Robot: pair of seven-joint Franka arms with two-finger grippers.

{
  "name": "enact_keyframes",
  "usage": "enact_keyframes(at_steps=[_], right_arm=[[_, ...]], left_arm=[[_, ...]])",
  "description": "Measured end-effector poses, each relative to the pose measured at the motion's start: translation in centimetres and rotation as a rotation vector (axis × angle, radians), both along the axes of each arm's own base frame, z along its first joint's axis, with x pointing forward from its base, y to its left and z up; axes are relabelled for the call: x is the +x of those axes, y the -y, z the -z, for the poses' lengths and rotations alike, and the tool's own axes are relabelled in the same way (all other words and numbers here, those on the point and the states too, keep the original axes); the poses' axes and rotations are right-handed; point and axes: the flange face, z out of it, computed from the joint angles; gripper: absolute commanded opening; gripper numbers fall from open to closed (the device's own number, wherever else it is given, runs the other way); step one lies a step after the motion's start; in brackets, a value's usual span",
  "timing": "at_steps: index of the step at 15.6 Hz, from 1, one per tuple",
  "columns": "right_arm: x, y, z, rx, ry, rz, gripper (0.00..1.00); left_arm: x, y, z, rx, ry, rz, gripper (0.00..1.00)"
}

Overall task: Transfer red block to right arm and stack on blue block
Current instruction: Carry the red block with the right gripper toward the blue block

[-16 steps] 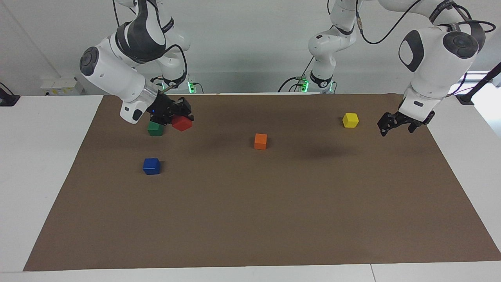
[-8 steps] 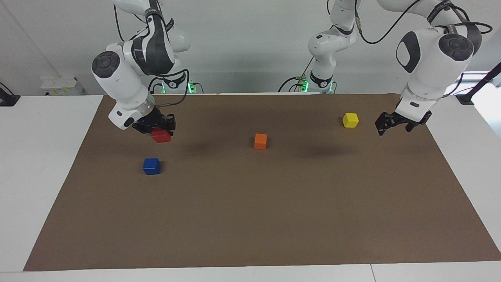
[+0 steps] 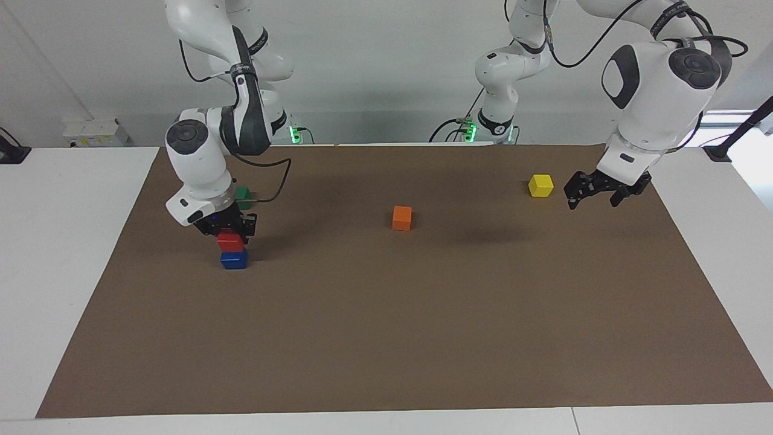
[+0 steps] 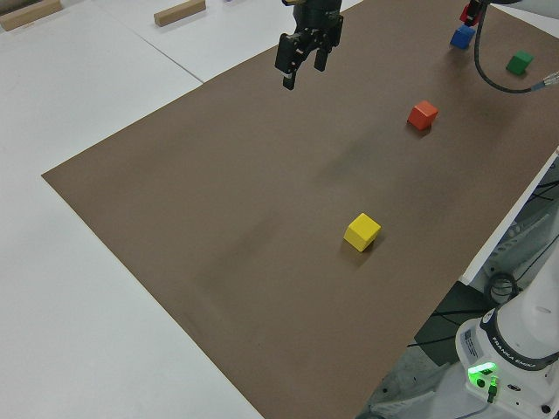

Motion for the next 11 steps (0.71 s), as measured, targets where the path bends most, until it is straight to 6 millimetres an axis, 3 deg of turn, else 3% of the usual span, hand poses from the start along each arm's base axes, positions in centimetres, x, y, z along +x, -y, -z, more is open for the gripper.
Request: enact_keyframes(at_steps=[6, 11], right_arm=[[-0.3, 0.9, 1.3, 0.008, 0.046, 0.011, 0.00], [-0.3, 1.7, 2.9, 0.014, 0.065, 0.021, 0.00]], left_arm=[[-0.8, 1.4, -1.4, 0.011, 0.013, 0.008, 1.00], [-1.9, 0.5, -3.3, -0.005, 0.019, -0.012, 1.00]])
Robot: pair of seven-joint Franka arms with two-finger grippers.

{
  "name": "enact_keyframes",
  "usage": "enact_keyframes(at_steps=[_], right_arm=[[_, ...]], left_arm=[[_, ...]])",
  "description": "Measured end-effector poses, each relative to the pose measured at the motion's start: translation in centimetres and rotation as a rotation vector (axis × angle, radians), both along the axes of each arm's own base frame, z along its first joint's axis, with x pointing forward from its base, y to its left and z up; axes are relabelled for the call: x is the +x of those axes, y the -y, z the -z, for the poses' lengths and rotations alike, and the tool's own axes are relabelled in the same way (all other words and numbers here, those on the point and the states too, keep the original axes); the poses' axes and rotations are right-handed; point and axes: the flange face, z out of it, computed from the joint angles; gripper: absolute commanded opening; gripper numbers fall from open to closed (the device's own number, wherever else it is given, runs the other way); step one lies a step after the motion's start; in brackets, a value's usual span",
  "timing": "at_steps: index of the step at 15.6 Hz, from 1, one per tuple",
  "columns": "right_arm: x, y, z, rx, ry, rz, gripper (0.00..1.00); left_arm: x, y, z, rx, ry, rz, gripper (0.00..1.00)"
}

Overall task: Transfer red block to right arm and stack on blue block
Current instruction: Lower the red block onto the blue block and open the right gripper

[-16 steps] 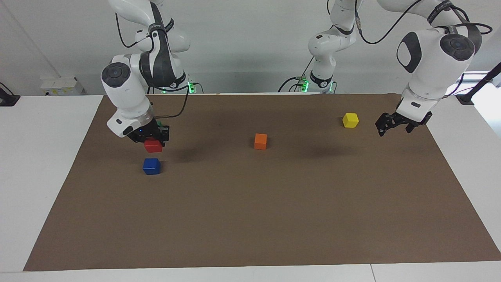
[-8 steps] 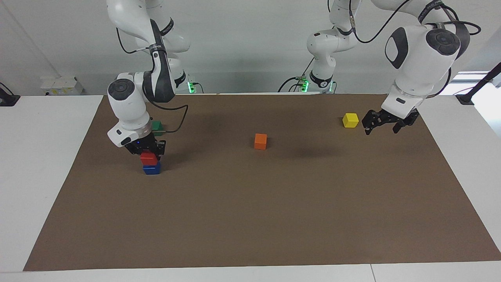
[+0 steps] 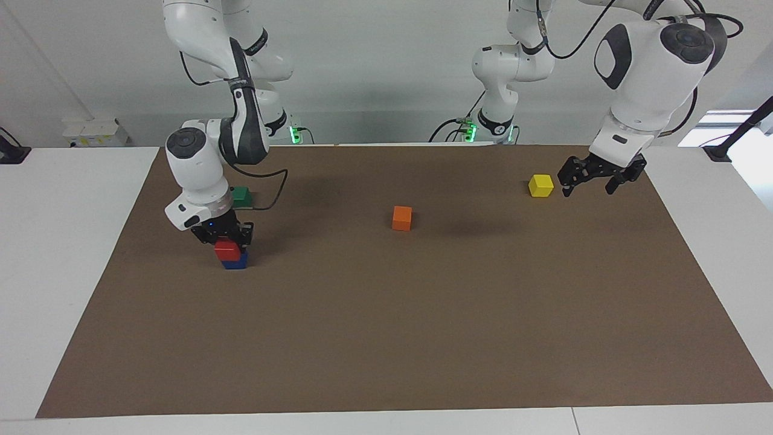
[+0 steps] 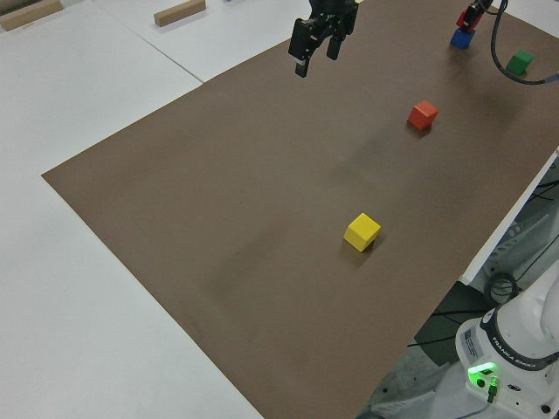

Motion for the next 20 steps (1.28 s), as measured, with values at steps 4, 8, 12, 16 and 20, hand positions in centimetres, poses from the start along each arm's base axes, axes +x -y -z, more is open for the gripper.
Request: enact_keyframes(at_steps=[4, 8, 12, 16, 20], right_arm=[[0.05, 0.12, 0.03, 0.000, 0.003, 0.002, 0.00], [0.02, 0.44, 0.07, 0.000, 0.002, 0.006, 0.00], [-0.04, 0.85, 0.15, 0.010, 0.000, 0.020, 0.00], [-0.06, 0.86, 0.17, 0.018, 0.000, 0.027, 0.00], [-0.15, 0.78, 0.25, 0.065, -0.004, 0.042, 0.49]], left_arm=[[-0.66, -0.11, -1.40, -0.003, 0.024, -0.001, 1.00], [-0.69, -0.10, -1.34, -0.004, 0.023, -0.001, 1.00], [-0.71, 0.03, -1.33, -0.011, 0.022, -0.001, 1.00], [-0.70, -0.06, -1.33, -0.013, 0.022, -0.003, 1.00], [-0.69, -0.11, -1.33, -0.013, 0.022, -0.004, 1.00]])
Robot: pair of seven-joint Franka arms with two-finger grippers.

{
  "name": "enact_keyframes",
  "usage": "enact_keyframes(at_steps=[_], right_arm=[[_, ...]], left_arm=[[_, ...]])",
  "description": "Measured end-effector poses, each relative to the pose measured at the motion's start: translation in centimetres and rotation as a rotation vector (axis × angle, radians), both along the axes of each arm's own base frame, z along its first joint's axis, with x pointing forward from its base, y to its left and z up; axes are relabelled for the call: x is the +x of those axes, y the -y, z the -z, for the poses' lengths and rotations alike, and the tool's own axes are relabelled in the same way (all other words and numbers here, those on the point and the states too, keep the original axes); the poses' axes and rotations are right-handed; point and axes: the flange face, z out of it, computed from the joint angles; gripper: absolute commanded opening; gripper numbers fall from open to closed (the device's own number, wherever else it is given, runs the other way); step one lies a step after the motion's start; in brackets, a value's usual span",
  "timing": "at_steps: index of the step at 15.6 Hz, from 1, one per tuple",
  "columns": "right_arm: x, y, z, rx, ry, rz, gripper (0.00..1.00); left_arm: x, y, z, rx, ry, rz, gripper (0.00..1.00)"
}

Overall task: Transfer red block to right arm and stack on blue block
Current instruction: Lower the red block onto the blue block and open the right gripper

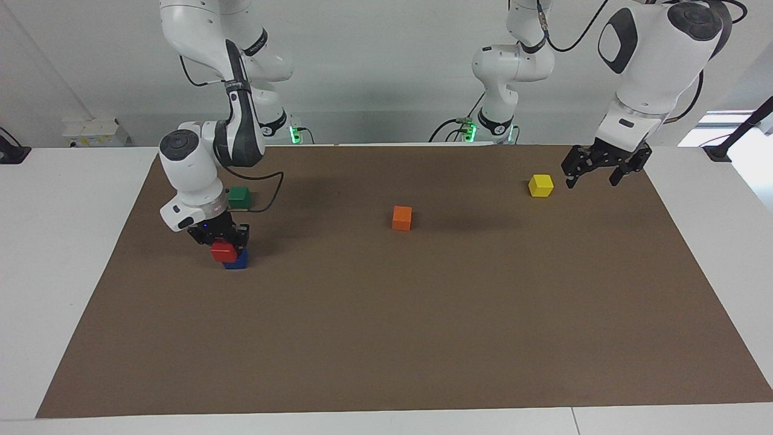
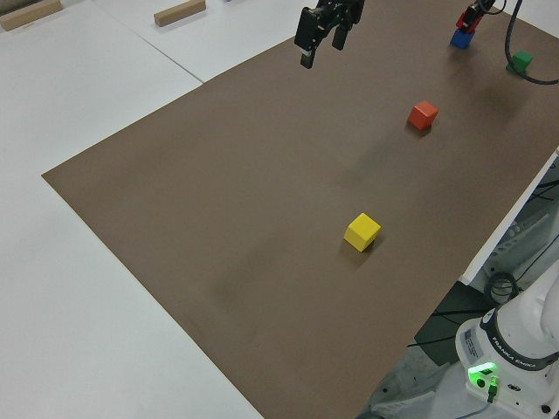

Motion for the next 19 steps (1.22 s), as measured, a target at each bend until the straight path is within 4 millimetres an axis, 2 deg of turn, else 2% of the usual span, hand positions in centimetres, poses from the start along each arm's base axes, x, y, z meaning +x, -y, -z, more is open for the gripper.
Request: enact_keyframes(at_steps=[1, 2, 3, 10, 13, 15, 19], right_arm=[[0.0, 0.0, 0.0, 0.006, 0.000, 0.000, 0.66], [0.0, 0.0, 0.0, 0.006, 0.000, -0.003, 0.88], [0.0, 0.0, 0.0, 0.007, -0.001, -0.006, 1.00], [-0.1, -0.1, 0.1, 0.008, -0.003, -0.016, 1.00], [0.4, -0.3, -1.2, 0.008, -0.019, -0.021, 1.00], [1.6, -0.6, -4.8, 0.006, -0.039, -0.047, 1.00], [3.0, -0.6, -15.5, -0.007, -0.026, -0.163, 1.00]], left_arm=[[0.0, 0.0, 0.0, 0.000, 0.000, 0.000, 1.00], [0.0, 0.0, 0.0, 0.000, 0.000, -0.001, 1.00], [0.0, -0.1, 0.0, 0.000, 0.000, -0.002, 1.00], [0.0, -0.2, 0.1, 0.000, -0.002, -0.003, 1.00], [0.0, -0.2, 0.1, 0.000, -0.002, -0.003, 1.00], [0.0, -0.2, 0.1, 0.000, -0.002, -0.003, 1.00], [0.0, -0.2, 0.1, 0.000, -0.002, -0.003, 1.00]])
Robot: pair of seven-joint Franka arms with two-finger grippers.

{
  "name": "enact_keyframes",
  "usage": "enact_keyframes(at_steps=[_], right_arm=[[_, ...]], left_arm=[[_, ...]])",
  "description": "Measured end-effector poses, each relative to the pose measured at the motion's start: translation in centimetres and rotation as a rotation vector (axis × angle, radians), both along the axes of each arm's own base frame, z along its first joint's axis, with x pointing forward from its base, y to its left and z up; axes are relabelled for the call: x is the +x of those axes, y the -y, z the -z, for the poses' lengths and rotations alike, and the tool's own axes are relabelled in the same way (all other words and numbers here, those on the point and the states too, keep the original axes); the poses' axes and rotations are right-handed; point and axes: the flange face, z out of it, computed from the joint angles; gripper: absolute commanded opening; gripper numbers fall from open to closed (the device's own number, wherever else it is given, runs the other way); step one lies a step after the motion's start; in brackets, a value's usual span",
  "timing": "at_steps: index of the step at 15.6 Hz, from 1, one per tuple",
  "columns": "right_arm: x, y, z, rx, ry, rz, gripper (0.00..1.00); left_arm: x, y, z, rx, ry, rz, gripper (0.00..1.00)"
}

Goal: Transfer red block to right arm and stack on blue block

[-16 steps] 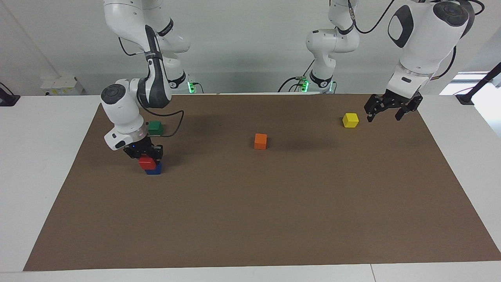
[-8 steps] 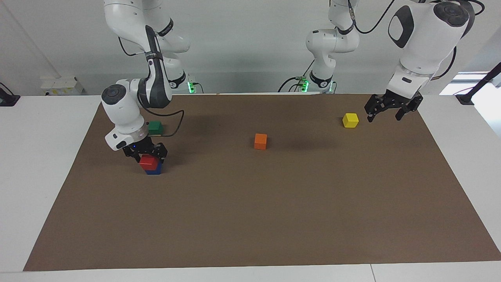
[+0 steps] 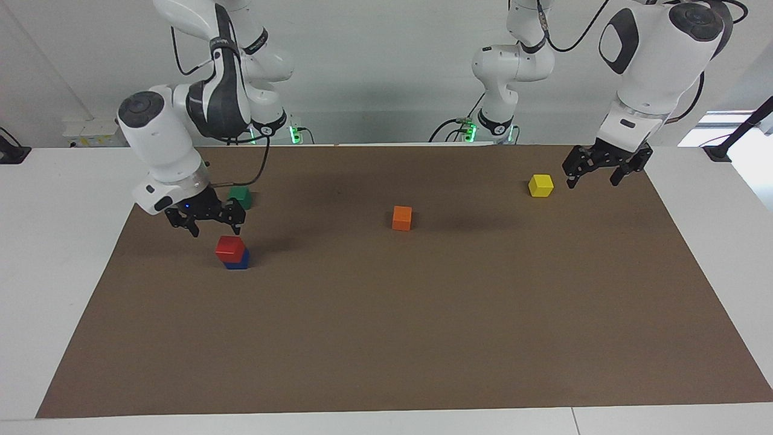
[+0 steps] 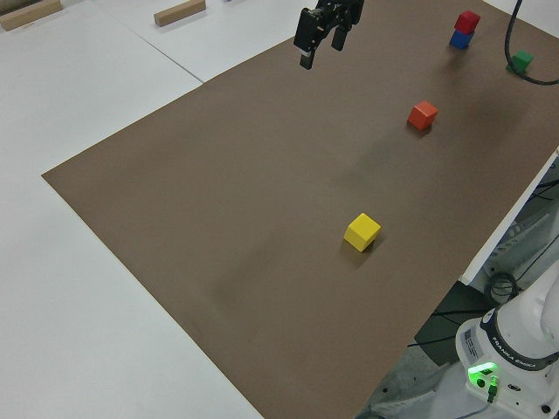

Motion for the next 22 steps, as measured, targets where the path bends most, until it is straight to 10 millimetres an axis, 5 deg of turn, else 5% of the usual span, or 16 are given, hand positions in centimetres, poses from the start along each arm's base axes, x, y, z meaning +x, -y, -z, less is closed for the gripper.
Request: enact_keyframes(at_steps=[4, 9, 14, 22], right_arm=[[-1.3, 0.0, -7.7, -0.004, -0.060, -0.038, 1.00], [-3.9, 0.7, -13.1, -0.002, -0.161, -0.052, 1.00], [-6.6, 2.2, -15.8, 0.002, -0.183, -0.026, 1.00], [-5.8, 3.2, -15.1, -0.023, -0.153, -0.012, 1.00]], left_arm=[[0.0, 0.0, 0.0, 0.000, 0.000, 0.000, 1.00], [0.0, 0.0, 0.0, 0.000, 0.000, 0.000, 1.00], [0.0, 0.0, 0.0, 0.000, 0.000, 0.000, 1.00], [0.0, 0.0, 0.0, 0.000, 0.000, 0.000, 1.00]])
